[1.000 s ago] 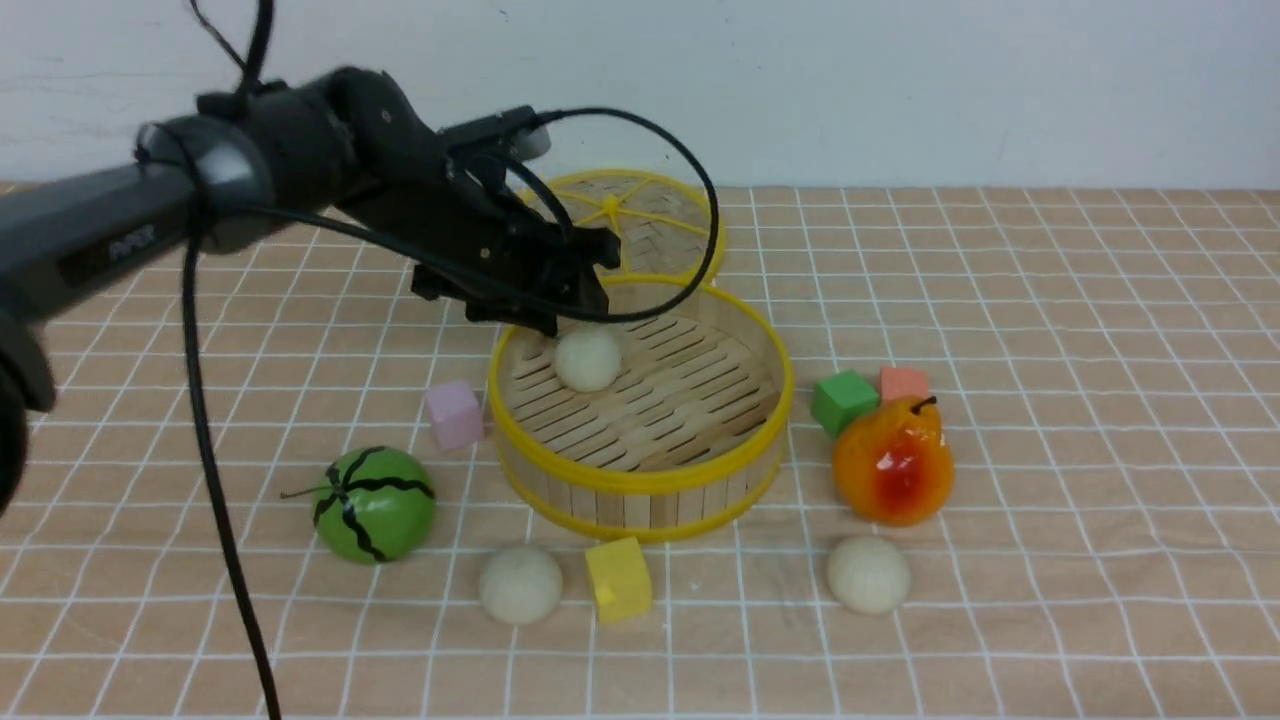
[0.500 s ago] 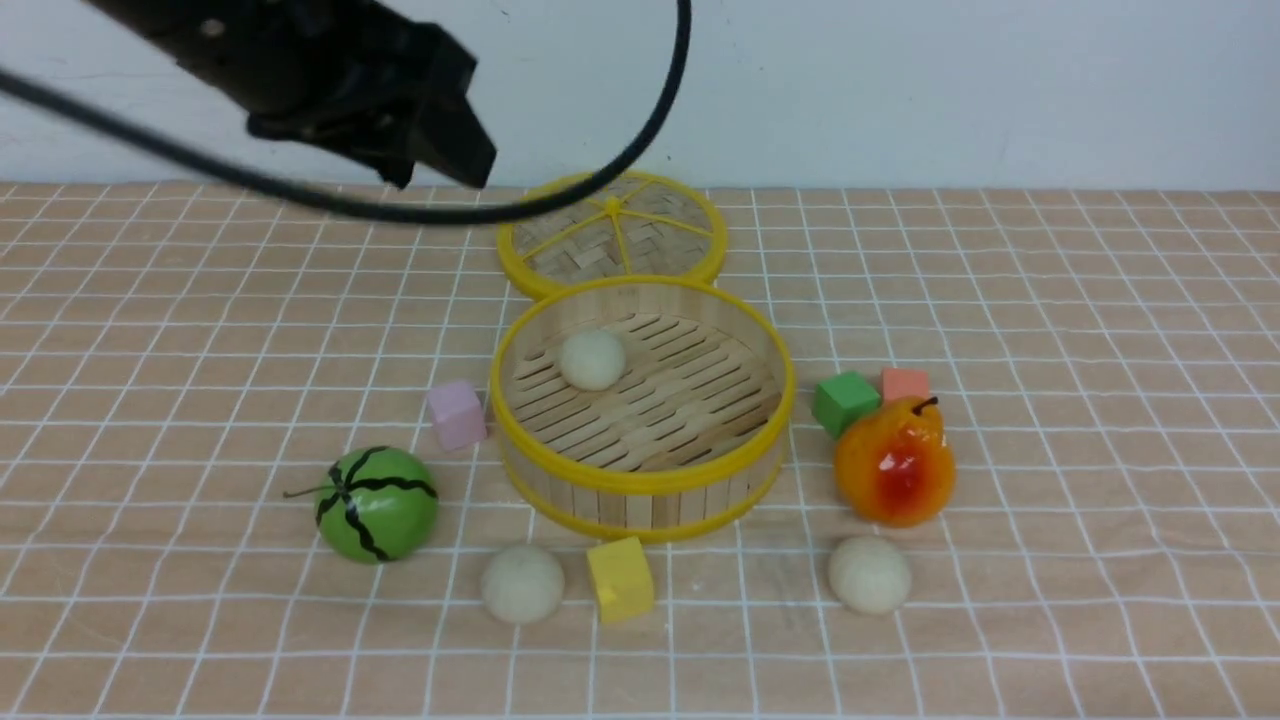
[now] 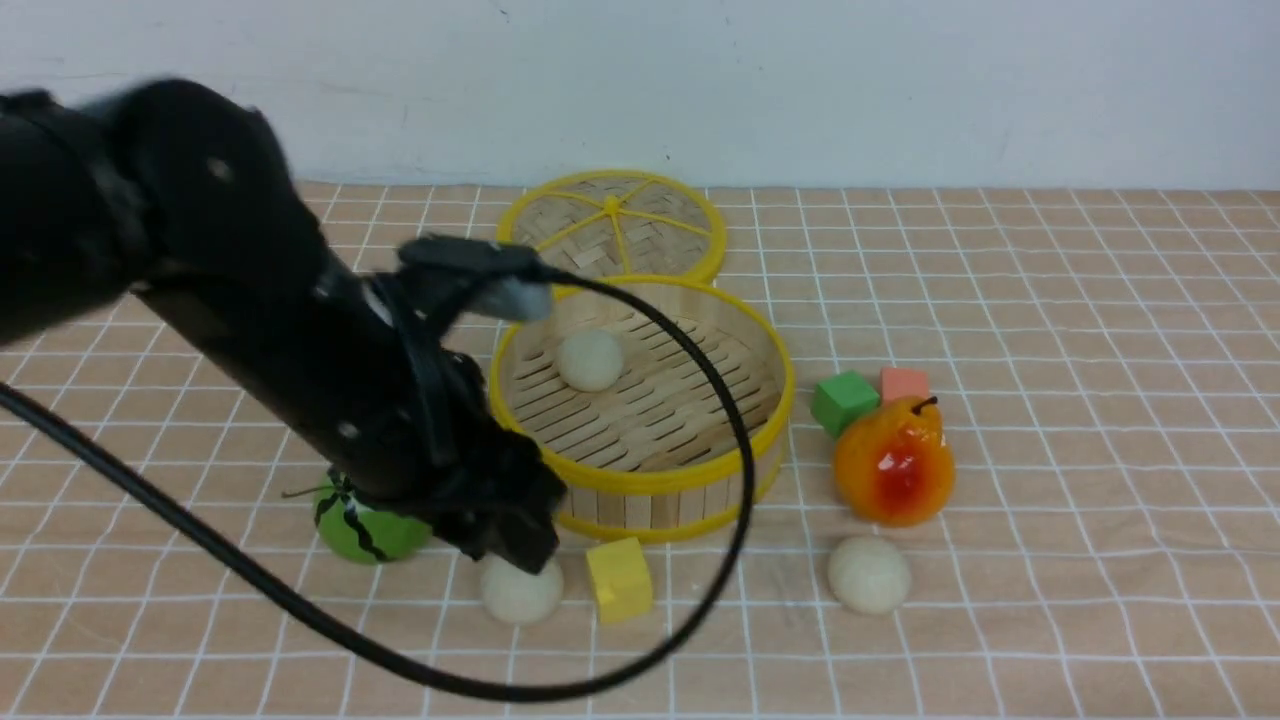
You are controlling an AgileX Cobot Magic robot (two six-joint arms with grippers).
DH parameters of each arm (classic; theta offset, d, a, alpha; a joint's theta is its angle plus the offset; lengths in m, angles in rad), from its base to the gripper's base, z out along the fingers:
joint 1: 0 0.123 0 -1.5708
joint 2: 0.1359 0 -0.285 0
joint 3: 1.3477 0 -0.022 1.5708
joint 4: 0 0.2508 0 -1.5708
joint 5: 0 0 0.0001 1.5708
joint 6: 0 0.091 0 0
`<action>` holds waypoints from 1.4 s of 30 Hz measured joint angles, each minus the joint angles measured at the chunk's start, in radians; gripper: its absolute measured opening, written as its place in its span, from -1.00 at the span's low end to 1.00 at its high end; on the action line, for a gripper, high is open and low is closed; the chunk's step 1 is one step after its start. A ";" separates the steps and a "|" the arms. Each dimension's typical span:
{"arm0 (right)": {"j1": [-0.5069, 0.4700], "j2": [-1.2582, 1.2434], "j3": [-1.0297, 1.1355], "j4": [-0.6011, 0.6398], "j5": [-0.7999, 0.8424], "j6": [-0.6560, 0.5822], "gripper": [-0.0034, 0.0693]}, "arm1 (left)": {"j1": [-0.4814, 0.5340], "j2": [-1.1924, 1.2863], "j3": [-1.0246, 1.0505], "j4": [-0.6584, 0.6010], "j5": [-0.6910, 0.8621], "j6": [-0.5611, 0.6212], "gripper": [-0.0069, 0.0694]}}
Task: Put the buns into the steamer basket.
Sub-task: Use the left arm to grab a steamed stuffed bun, then use the left arm to put the steamed stuffed bun into the steamer
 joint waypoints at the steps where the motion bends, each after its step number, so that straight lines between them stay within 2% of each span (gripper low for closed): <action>1: 0.000 0.000 0.000 0.000 0.000 0.000 -0.24 | -0.017 0.019 0.000 0.028 -0.035 -0.029 0.04; 8: 0.000 0.000 0.001 -0.003 0.000 0.000 -0.24 | -0.048 0.152 0.000 0.159 -0.220 -0.185 0.02; 14: 0.000 0.000 0.001 -0.003 0.000 0.000 -0.24 | -0.048 0.213 0.001 0.244 -0.235 -0.199 0.02; 24: 0.000 0.000 0.001 -0.003 0.000 0.000 -0.24 | -0.048 0.271 0.001 0.268 -0.282 -0.199 -0.01; 28: 0.000 0.000 0.001 -0.003 0.000 0.000 -0.24 | -0.048 0.284 0.001 0.270 -0.282 -0.200 -0.21; 33: 0.000 0.000 0.001 -0.003 0.000 0.000 -0.24 | -0.048 0.279 0.001 0.278 -0.281 -0.200 -0.69; 35: 0.000 0.000 0.001 -0.003 0.000 0.000 -0.24 | -0.048 0.265 -0.002 0.285 -0.271 -0.200 -0.83; 42: 0.000 0.000 0.001 -0.003 0.000 0.000 -0.24 | -0.048 0.208 -0.148 0.299 -0.150 -0.176 -0.84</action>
